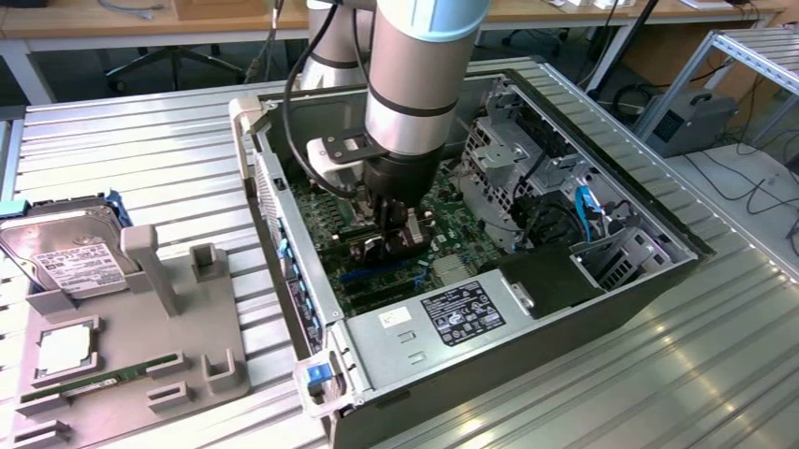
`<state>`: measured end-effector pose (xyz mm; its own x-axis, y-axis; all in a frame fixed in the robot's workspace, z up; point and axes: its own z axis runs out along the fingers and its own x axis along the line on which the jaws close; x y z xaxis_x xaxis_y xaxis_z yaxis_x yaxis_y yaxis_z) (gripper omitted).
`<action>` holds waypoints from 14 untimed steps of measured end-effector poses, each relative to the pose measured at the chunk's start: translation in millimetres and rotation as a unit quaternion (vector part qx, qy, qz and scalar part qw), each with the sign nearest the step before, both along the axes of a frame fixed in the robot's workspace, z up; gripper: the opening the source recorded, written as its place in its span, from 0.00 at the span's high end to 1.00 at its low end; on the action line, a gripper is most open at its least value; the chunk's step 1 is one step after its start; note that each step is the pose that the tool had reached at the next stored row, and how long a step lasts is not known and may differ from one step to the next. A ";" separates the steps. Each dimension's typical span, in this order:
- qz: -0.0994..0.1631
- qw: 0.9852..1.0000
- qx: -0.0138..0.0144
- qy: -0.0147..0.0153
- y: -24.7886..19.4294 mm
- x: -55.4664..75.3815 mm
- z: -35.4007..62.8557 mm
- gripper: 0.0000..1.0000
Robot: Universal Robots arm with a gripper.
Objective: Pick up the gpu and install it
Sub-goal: 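Insert the gpu into the slot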
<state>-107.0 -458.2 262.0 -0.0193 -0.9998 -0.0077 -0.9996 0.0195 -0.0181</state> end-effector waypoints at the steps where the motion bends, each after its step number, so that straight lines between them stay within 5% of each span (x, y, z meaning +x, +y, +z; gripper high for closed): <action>1: 0.001 1.000 0.000 0.000 0.1 0.0 -0.2 0.73; 14: 0.005 1.000 0.001 0.000 0.3 -0.3 -2.9 0.73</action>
<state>-107.3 -457.9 259.1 -0.0093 -0.9999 -0.0103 -0.9998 0.0095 -0.0179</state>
